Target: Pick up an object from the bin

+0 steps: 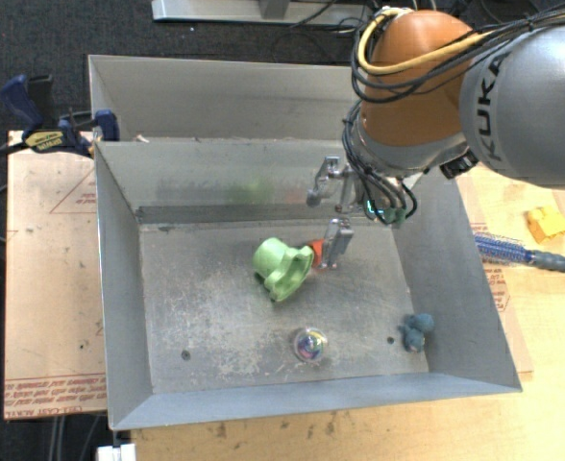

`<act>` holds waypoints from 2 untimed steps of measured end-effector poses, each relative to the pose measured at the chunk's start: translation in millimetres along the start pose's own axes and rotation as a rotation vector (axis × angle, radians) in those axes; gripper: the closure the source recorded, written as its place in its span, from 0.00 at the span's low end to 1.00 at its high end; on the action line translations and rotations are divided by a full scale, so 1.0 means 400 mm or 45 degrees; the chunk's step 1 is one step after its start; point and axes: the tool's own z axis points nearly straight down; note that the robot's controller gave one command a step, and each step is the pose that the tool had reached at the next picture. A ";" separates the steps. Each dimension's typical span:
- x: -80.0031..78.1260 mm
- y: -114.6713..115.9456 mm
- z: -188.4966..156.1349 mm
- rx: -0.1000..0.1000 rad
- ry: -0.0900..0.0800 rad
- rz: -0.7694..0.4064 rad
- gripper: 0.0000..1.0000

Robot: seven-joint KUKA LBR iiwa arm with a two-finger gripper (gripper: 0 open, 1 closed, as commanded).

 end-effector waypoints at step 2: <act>-0.053 0.116 0.315 0.000 -0.015 -0.463 0.00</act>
Offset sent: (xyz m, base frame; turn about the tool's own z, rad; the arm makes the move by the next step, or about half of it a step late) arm 0.0217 0.0151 -0.1576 -0.2788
